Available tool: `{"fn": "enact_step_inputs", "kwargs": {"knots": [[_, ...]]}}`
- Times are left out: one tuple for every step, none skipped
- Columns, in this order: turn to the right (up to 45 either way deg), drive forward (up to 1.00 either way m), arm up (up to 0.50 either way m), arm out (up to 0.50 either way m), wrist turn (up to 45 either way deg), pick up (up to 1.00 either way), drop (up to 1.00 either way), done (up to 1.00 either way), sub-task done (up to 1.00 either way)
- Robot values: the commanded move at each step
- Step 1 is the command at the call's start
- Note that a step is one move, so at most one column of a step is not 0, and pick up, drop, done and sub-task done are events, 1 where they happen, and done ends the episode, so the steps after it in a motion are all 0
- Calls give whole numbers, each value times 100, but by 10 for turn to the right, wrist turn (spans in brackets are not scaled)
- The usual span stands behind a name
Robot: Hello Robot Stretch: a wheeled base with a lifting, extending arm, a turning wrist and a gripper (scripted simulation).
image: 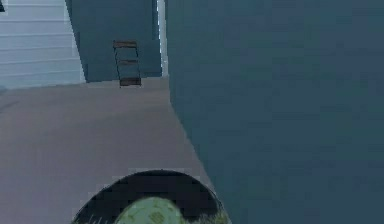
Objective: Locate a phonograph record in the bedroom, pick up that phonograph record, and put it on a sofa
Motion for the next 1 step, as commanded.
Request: {"fn": "enact_step_inputs", "kwargs": {"knots": [[0, 20, 0, 0, 0, 0, 0, 0, 0]]}}
